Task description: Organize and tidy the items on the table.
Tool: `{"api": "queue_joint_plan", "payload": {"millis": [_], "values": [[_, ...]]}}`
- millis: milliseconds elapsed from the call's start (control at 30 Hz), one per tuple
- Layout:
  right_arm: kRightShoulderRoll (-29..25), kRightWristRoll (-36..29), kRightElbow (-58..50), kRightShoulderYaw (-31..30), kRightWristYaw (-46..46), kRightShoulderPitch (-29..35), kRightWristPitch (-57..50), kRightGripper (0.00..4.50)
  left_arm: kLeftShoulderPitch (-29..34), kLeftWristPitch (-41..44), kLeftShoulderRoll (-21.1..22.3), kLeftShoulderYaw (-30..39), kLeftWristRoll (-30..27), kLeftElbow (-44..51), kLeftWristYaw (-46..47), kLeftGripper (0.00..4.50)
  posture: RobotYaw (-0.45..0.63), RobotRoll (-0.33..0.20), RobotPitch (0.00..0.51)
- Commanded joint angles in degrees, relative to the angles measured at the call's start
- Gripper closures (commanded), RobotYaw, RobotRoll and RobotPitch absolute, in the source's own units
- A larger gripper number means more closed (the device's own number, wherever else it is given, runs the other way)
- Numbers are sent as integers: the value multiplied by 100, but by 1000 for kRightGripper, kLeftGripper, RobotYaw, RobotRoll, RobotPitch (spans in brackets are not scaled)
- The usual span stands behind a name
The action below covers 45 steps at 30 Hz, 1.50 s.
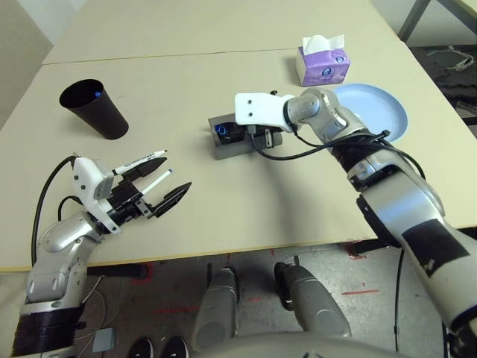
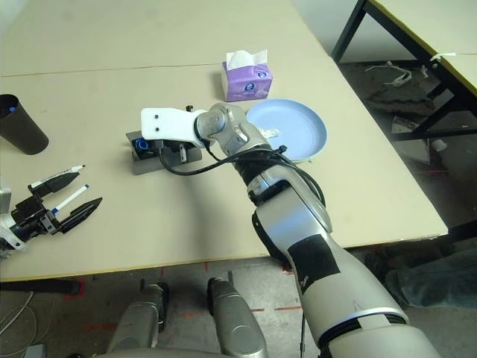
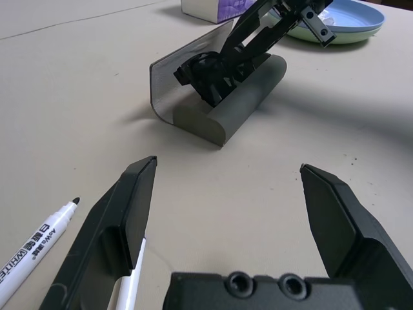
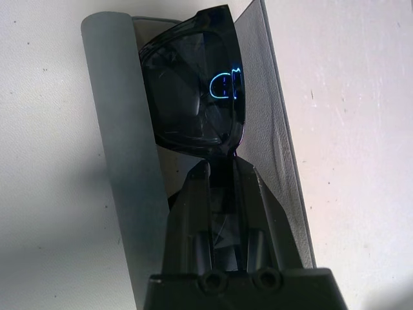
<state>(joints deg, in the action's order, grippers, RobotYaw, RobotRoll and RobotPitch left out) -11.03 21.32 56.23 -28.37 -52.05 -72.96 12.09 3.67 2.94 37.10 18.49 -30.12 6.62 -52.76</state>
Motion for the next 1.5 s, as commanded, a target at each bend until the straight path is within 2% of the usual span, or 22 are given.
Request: {"api": "queue_joint_plan", "payload": {"millis": [33, 433, 500, 700, 867, 1033, 1267, 1367, 1500], "values": [[43, 105, 44, -33, -9, 68, -34, 4266, 56, -11, 5, 10, 10, 48, -50, 0, -94, 0, 234], [37, -15, -309, -50, -873, 276, -284, 4267, 1, -96, -31, 10, 34, 3, -32, 0, -87, 0, 229], [37, -31, -379, -19, -892, 302, -302, 3516, 23, -105, -36, 6, 39, 11, -30, 0, -88, 0, 227], [21, -66, -356, 114, -859, 255, -288, 1710, 51, -134, -37, 8, 55, -30, -24, 0, -88, 0, 227], [2, -216, -280, 372, -854, 157, -374, 22, 14, -166, -35, -15, 87, -130, -46, 0, -99, 0, 221], [-80, -794, -362, 970, -1121, -82, -881, 22, -43, -185, -33, -22, 89, -242, -69, 0, -116, 0, 220], [-226, -1119, -411, 1312, -1151, -363, -1231, 22, -163, -213, -45, -80, 116, -422, -130, 0, -134, 0, 215], [-268, -1565, -732, 1656, -1356, -417, -1825, 22, -246, -221, -55, -82, 126, -472, -119, 0, -128, 0, 214], [-665, -2705, -2137, 2267, -2195, -22, -3312, 22, -354, -172, -66, 89, 91, -608, 83, 0, -125, 0, 215]]}}
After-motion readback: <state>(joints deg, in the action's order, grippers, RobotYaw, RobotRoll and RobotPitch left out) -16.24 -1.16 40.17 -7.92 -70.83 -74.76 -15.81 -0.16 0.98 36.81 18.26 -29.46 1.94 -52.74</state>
